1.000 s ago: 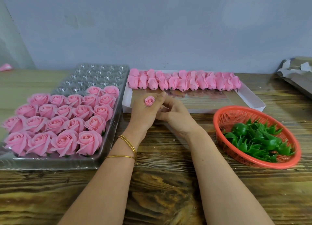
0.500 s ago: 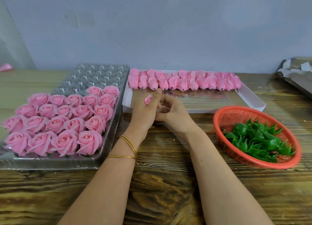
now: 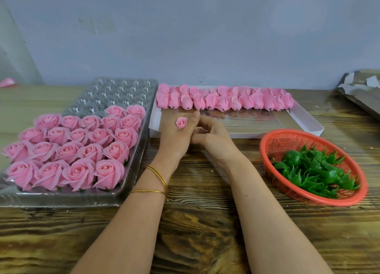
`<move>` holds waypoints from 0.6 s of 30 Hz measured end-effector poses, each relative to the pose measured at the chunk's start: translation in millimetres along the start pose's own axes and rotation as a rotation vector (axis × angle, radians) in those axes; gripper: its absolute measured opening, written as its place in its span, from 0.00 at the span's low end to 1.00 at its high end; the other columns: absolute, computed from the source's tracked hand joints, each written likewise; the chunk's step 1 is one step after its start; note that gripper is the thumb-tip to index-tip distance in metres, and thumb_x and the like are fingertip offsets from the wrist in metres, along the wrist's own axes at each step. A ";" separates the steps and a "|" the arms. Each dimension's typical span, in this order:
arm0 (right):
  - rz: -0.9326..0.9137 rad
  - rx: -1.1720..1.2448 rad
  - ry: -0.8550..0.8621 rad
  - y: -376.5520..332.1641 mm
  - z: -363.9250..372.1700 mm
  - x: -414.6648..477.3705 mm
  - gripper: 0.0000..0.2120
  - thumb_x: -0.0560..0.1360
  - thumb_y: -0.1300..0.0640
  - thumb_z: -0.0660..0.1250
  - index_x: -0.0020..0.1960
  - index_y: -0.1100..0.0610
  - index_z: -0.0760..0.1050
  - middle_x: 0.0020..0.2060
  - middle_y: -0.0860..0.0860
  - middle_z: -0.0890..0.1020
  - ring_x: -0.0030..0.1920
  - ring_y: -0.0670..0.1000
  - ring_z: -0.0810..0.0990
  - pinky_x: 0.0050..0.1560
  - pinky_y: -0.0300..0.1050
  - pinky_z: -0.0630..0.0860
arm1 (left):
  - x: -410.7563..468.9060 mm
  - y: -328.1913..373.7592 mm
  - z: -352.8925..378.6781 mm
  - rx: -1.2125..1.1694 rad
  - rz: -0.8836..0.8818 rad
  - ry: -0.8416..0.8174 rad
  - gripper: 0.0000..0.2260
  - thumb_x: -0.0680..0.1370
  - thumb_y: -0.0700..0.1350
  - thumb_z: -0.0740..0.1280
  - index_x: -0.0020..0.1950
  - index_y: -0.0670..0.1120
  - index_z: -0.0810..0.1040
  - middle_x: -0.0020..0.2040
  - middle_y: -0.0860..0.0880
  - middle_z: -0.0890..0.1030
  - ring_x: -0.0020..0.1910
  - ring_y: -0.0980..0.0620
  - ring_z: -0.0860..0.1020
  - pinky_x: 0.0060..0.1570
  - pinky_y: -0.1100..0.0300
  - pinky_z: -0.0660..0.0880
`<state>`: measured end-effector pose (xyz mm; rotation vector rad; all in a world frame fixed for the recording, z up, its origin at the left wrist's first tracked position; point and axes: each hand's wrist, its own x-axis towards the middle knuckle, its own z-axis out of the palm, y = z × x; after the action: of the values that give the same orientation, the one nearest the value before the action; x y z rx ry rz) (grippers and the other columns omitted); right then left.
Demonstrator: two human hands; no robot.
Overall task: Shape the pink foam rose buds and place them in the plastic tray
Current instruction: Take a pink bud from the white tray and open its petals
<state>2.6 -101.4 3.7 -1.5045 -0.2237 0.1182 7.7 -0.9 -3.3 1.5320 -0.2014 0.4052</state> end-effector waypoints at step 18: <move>-0.050 -0.030 0.143 -3.4 0.2 0.5 0.11 0.73 0.64 0.72 0.54 0.64 0.78 0.44 0.59 0.81 0.49 0.53 0.79 0.55 0.51 0.78 | -1.2 -4.8 -0.9 0.308 0.122 -0.041 0.07 0.79 0.43 0.66 0.44 0.52 0.82 0.34 0.62 0.80 0.38 0.65 0.78 0.38 0.73 0.70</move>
<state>2.8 -101.4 7.1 -1.5292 -0.1487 -0.0325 8.3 -0.1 -8.2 1.8371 -0.2753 0.5199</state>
